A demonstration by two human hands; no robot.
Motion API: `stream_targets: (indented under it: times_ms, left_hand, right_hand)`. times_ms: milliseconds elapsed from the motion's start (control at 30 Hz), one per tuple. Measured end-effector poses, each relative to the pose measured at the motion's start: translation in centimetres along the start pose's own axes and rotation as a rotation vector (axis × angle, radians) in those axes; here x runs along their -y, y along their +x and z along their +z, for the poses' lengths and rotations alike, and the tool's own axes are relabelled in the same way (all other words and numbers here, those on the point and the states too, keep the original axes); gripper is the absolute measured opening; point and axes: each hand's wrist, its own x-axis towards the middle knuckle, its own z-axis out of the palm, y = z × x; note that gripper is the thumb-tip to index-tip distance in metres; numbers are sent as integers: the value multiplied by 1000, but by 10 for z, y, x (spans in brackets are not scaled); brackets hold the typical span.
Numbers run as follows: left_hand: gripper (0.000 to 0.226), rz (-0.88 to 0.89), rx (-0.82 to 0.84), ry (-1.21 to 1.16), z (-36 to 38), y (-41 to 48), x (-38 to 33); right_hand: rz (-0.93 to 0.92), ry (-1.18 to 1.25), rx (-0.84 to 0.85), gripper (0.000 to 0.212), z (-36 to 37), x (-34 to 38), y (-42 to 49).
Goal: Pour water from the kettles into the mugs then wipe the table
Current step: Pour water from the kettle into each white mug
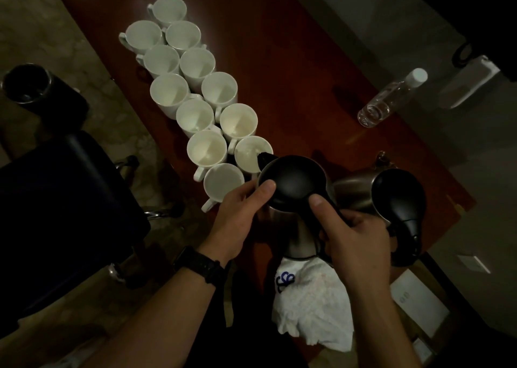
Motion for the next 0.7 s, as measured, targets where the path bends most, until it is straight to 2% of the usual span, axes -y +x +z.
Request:
stream_targets:
  times_ms: [700]
  left_hand:
    - [59, -18, 2, 0, -1, -1, -1]
  right_hand:
    - [6, -17, 27, 80, 3, -2, 0]
